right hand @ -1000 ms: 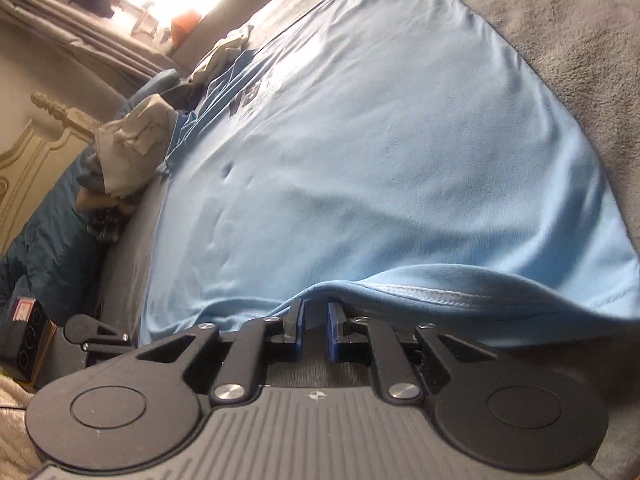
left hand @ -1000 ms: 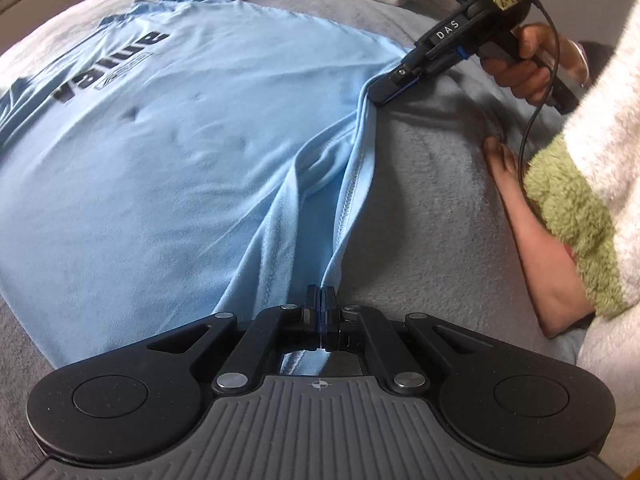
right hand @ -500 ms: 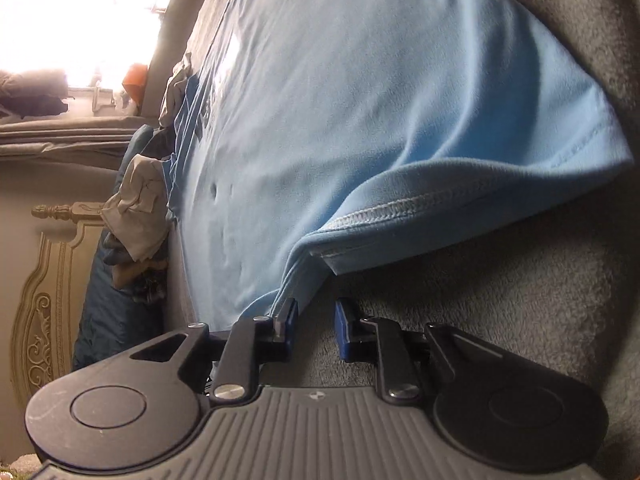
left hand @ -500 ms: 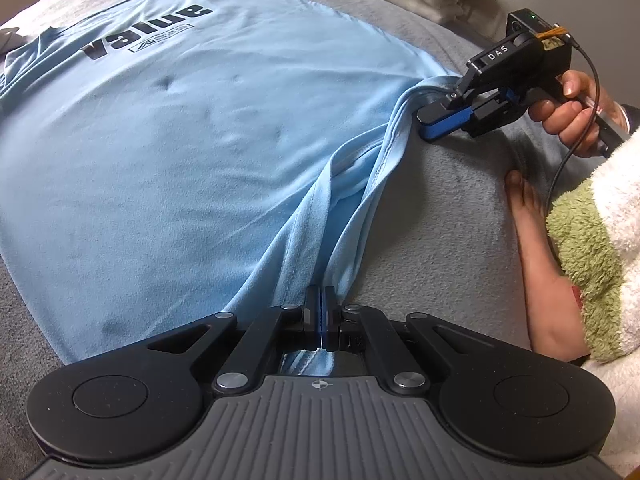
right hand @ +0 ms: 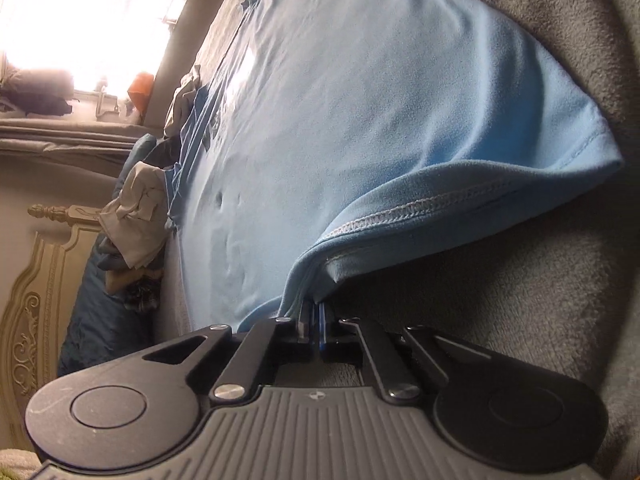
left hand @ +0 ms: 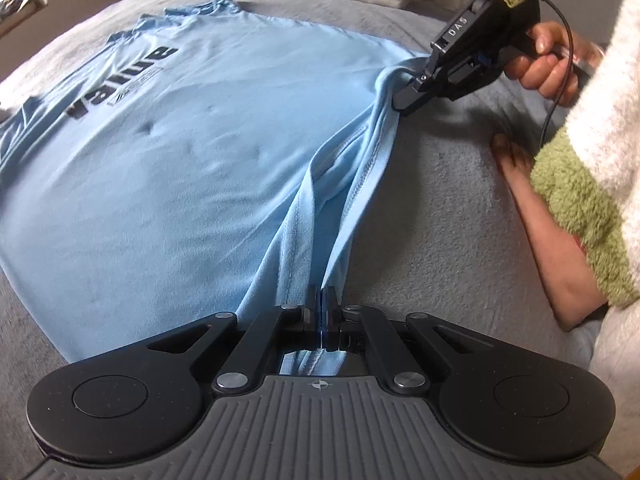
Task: Fold clothes
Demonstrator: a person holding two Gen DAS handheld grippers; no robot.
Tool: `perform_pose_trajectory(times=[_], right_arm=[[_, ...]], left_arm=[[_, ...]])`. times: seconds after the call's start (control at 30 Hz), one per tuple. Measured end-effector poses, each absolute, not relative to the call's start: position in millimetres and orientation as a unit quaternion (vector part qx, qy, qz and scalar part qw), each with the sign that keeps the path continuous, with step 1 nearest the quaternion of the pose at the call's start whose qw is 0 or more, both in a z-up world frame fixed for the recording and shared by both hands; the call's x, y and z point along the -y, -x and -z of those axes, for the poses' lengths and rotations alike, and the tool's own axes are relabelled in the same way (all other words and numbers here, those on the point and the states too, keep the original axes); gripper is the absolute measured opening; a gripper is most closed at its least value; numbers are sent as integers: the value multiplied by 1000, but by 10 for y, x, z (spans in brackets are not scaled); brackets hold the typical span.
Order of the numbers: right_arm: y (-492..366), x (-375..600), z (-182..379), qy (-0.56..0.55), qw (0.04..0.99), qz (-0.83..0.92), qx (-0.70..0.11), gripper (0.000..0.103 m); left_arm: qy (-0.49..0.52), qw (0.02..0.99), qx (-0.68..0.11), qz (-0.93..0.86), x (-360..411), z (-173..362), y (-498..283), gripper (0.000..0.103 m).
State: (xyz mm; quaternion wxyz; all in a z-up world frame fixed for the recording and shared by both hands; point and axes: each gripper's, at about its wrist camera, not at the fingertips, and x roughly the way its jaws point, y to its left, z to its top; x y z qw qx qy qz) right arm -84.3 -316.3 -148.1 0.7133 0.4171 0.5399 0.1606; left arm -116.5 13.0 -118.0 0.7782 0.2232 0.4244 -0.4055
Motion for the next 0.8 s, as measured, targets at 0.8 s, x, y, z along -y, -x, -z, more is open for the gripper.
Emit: perform_pose_trajectory(times=[0.8], right_arm=[[1365,4090,1494,-537,704,18,-464,14]], left_arm=[[-319,760,-383,418,0,1275,1299,0]])
